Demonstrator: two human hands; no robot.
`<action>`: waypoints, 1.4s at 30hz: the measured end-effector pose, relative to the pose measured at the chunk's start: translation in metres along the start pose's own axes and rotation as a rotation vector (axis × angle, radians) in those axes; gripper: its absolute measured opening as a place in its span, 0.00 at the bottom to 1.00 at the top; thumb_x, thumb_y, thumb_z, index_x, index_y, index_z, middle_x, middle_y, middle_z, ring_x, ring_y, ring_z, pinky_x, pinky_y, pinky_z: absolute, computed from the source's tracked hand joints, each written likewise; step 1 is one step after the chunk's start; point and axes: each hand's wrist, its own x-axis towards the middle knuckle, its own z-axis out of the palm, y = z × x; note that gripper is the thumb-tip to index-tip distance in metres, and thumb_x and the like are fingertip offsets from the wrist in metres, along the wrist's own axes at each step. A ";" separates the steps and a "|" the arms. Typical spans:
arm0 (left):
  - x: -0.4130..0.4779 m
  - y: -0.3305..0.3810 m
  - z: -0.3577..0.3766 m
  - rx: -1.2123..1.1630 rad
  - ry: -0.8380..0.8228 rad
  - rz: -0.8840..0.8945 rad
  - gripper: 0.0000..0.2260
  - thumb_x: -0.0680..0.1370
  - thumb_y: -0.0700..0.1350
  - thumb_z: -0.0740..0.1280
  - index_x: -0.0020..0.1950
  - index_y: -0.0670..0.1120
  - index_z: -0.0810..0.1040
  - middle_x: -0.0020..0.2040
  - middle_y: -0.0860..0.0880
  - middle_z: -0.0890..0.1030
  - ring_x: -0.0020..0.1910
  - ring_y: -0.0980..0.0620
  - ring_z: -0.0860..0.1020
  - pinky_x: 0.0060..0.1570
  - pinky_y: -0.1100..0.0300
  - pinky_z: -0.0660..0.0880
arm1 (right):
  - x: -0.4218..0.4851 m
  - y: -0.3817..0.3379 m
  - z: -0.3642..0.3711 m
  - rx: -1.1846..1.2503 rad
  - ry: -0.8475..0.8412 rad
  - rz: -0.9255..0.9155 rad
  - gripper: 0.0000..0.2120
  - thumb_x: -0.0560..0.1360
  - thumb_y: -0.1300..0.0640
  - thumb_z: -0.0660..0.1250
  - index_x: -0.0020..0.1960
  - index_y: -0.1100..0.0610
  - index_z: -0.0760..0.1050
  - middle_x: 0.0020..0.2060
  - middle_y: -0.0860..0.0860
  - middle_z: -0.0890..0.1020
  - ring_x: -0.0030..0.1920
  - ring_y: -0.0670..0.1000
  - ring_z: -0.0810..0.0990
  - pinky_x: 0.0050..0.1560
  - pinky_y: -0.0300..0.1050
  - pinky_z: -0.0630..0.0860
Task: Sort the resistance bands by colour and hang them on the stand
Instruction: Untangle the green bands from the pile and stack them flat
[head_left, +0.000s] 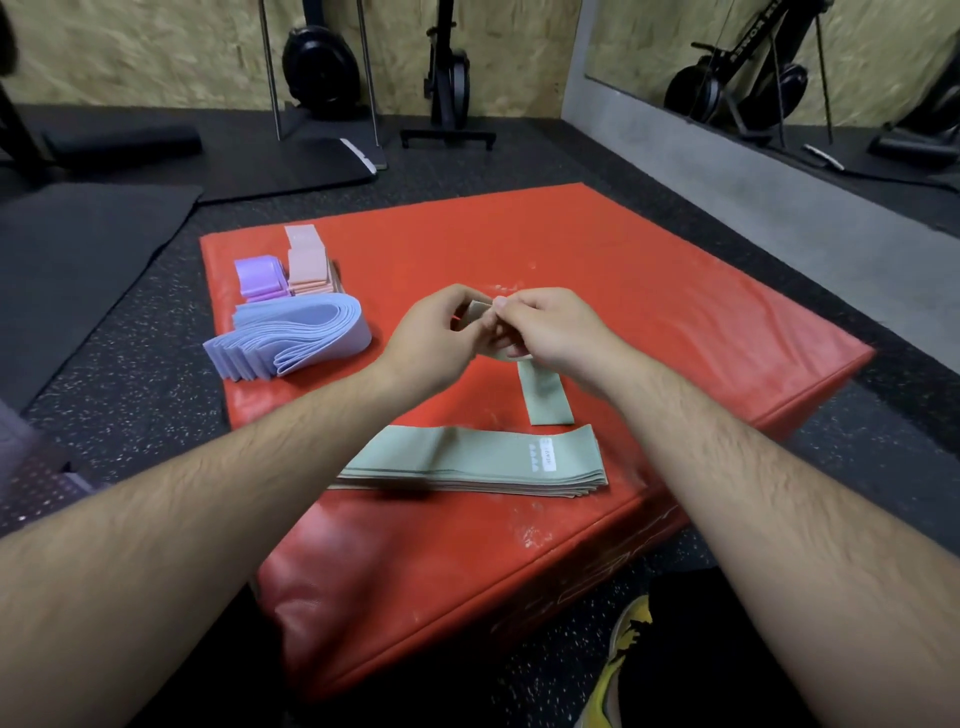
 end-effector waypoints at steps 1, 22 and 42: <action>-0.002 -0.002 -0.005 0.015 0.008 0.006 0.04 0.80 0.42 0.67 0.53 0.46 0.81 0.42 0.50 0.83 0.40 0.49 0.81 0.45 0.50 0.80 | 0.003 0.000 0.003 0.021 -0.005 0.001 0.12 0.80 0.60 0.62 0.40 0.59 0.80 0.35 0.54 0.81 0.35 0.49 0.79 0.40 0.45 0.77; -0.026 -0.018 -0.088 -0.056 0.184 -0.085 0.08 0.79 0.39 0.67 0.47 0.52 0.82 0.42 0.53 0.83 0.42 0.55 0.80 0.51 0.43 0.81 | 0.011 0.020 0.018 -0.819 -0.158 -0.128 0.09 0.75 0.51 0.73 0.42 0.51 0.73 0.37 0.45 0.77 0.40 0.49 0.75 0.37 0.46 0.67; -0.050 -0.005 -0.118 -0.011 0.292 -0.218 0.09 0.77 0.39 0.72 0.56 0.43 0.81 0.40 0.50 0.76 0.30 0.60 0.75 0.21 0.72 0.67 | -0.022 0.033 -0.072 -0.569 -0.036 -0.068 0.02 0.77 0.57 0.71 0.48 0.53 0.78 0.36 0.48 0.80 0.35 0.47 0.76 0.40 0.44 0.72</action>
